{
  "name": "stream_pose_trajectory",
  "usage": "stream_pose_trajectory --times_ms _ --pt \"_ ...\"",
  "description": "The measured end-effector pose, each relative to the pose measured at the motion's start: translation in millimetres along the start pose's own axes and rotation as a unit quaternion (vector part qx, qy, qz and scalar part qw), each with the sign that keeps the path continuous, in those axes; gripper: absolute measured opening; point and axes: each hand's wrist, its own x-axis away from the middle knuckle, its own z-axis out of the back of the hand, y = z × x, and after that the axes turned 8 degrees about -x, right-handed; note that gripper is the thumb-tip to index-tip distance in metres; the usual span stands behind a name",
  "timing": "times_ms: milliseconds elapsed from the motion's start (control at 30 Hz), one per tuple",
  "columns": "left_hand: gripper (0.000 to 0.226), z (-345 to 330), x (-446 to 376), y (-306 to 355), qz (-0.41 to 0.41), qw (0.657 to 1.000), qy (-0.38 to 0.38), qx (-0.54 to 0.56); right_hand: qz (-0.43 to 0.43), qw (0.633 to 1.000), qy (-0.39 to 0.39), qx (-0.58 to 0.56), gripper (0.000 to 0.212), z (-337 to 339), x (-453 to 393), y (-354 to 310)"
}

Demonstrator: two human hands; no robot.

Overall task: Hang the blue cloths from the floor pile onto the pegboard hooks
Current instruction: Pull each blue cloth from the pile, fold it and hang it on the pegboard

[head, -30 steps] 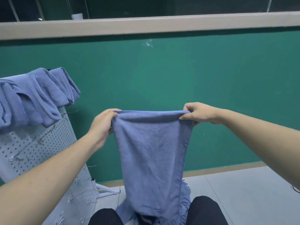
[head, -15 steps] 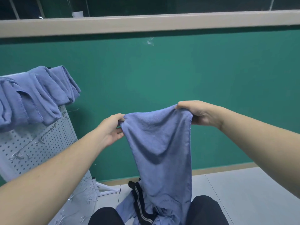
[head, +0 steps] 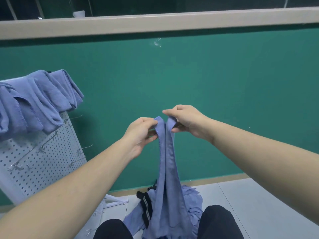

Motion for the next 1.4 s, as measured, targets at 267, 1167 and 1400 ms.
stream_pose_trajectory --times_ms 267,1167,1400 --pt "0.005 -11.5 11.6 -7.0 -0.034 0.999 -0.007 0.038 -0.011 0.998 -0.01 -0.062 0.029 -14.2 9.0 11.2" --pt "0.008 8.9 6.5 -15.9 -0.1 0.994 -0.003 -0.051 0.173 0.954 -0.083 0.231 0.045 16.4 4.4 29.8" --pt "0.017 22.4 10.0 -14.7 -0.119 0.987 0.002 -0.109 0.154 0.951 -0.124 0.237 0.014 20.9 0.4 31.7"
